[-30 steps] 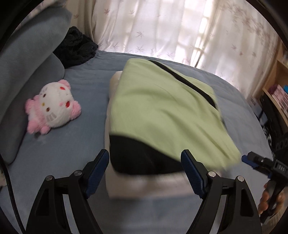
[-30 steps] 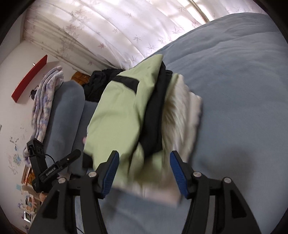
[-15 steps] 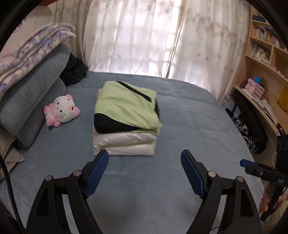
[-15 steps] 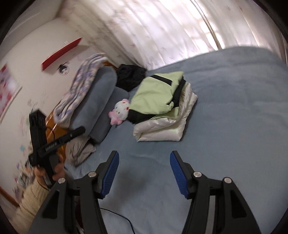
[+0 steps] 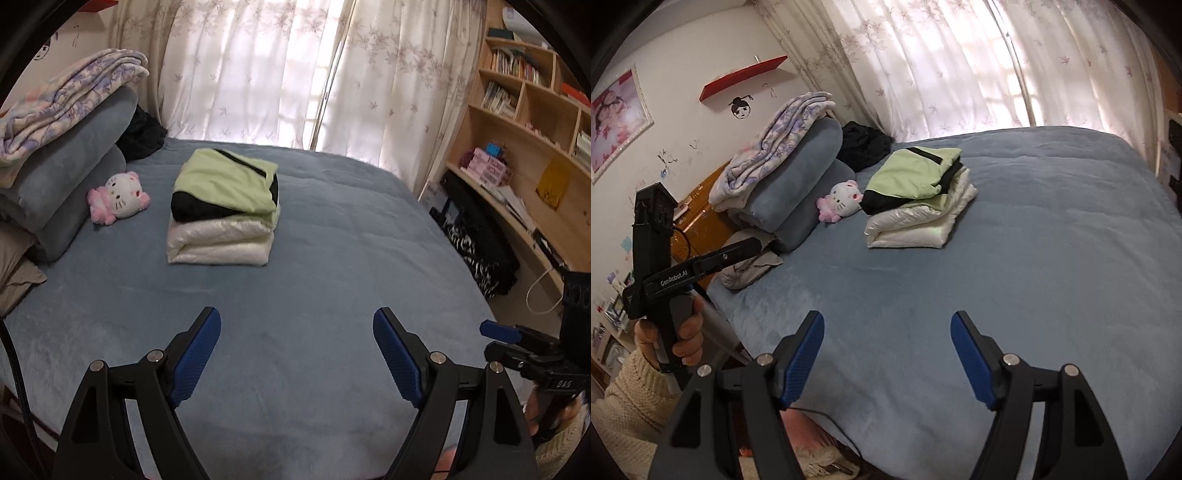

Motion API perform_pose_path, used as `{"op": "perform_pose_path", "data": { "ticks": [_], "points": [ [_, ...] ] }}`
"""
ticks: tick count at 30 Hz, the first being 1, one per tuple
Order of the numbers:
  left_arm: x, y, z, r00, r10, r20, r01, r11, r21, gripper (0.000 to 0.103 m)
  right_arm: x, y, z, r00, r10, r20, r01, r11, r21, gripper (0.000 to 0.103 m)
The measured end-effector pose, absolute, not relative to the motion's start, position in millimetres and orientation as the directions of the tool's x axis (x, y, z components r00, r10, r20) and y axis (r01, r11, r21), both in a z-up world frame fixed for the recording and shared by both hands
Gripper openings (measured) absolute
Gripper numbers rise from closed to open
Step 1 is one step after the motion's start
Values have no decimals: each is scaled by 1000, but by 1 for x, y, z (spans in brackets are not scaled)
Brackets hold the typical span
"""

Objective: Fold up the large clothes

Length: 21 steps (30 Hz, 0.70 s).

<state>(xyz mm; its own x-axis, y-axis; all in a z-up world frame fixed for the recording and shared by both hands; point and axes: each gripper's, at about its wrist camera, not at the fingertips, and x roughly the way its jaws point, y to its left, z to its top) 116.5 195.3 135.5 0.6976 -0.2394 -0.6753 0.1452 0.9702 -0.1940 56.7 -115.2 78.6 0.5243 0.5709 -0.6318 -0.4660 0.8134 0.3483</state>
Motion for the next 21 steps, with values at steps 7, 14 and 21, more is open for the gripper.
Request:
{"op": "perform_pose_path", "data": {
  "ticks": [7, 14, 21],
  "points": [
    [90, 173, 105, 683, -214, -698, 136, 977, -166, 84, 28, -121, 69, 603, 484, -634, -417, 869, 267, 72],
    [71, 134, 64, 714, -153, -683, 117, 988, -99, 84, 10, -119, 40, 658, 388, -645, -339, 918, 207, 76],
    [69, 109, 31, 673, -206, -710, 119, 978, -170, 84, 11, -137, 5, 699, 340, -629, -185, 936, 299, 91]
  ]
}}
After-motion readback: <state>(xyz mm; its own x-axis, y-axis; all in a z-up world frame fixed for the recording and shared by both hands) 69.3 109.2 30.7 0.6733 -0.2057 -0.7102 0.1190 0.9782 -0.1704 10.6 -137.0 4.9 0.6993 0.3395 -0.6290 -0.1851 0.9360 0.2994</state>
